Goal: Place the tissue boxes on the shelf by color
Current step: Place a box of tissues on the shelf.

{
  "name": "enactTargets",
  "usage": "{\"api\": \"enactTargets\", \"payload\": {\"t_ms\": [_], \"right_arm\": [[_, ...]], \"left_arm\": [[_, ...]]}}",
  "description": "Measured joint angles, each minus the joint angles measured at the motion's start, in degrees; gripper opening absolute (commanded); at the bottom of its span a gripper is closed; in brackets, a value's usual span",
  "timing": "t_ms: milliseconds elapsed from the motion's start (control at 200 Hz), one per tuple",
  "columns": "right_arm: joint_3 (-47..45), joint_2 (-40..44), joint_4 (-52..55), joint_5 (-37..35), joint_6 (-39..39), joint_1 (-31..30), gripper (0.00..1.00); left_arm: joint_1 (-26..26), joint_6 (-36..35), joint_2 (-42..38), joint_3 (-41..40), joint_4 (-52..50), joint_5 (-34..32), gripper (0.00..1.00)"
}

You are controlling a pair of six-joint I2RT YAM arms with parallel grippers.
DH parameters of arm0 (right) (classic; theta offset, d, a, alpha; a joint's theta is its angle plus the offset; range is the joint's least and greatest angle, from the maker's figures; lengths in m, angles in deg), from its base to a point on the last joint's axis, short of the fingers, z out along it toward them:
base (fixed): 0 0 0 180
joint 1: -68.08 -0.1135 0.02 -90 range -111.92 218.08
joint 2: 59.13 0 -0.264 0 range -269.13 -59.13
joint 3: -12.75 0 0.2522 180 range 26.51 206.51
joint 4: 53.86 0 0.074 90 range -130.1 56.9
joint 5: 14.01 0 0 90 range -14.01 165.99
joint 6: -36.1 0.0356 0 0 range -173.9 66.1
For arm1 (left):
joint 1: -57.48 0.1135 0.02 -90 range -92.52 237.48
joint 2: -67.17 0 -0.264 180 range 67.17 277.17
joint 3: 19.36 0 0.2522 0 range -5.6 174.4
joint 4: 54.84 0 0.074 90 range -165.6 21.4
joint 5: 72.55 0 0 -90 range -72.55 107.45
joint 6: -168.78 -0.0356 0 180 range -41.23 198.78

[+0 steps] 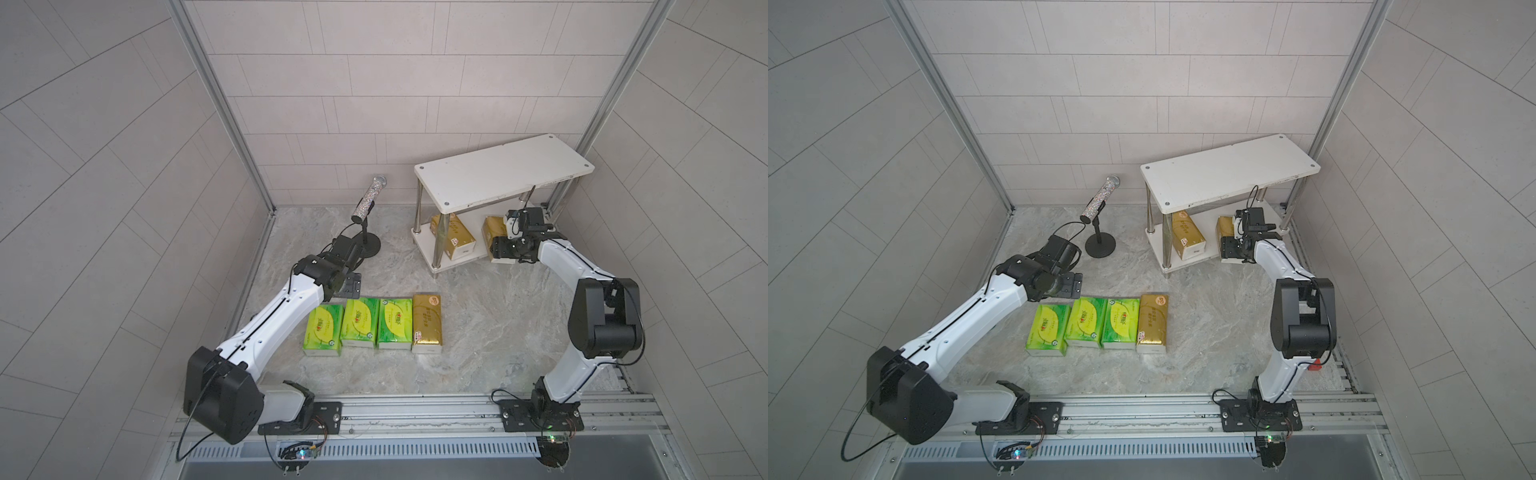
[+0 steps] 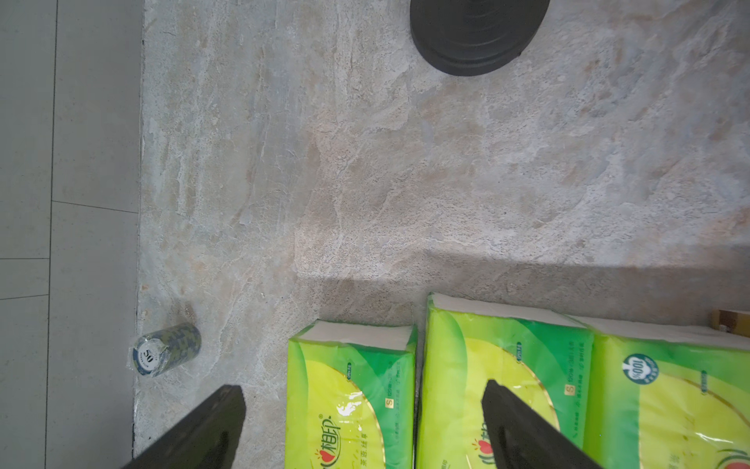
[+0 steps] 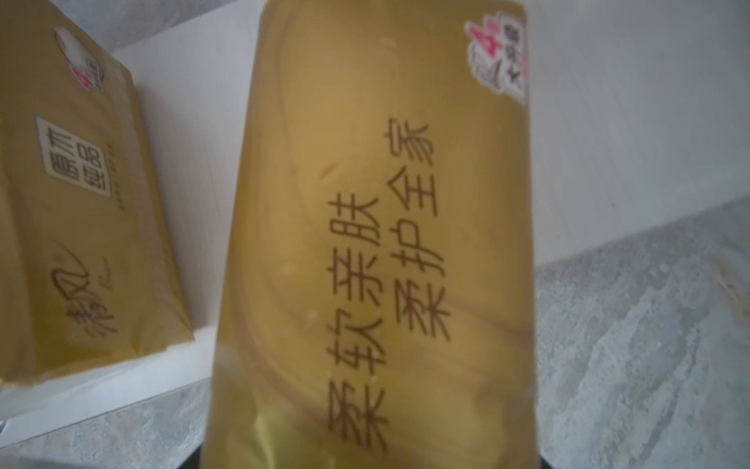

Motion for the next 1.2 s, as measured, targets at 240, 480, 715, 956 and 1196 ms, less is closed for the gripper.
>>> {"api": "enactTargets", "payload": {"t_ms": [240,480,715,956,1196], "right_arm": [[7.0,-6.2,-0.4,2.2,-3.6,0.0,0.78],[8.9,-7.9,0.6,3.2,-12.5,0.2,0.79],[11.2,-9.6,1.5,4.6,-16.3,0.5,0.8],[13.9,-12.0,1.1,5.9,-16.3,0.5,0.8],[14.5,-12.6,1.0,5.9,-17.4,0.5,0.8]], "left_arm": [[0.0,-0.1,0.2,0.2,-0.8,-2.5,1.0],[0.0,-0.9,2.8,2.8,-0.8,-3.5,1.0],[0.0,-1.4,3.9,2.8,-0.7,-3.3,1.0],[0.0,-1.6,4.6,3.0,-0.7,-3.4,1.0],[0.0,-1.7,5.9,4.5,-0.7,-3.5,1.0]]}}
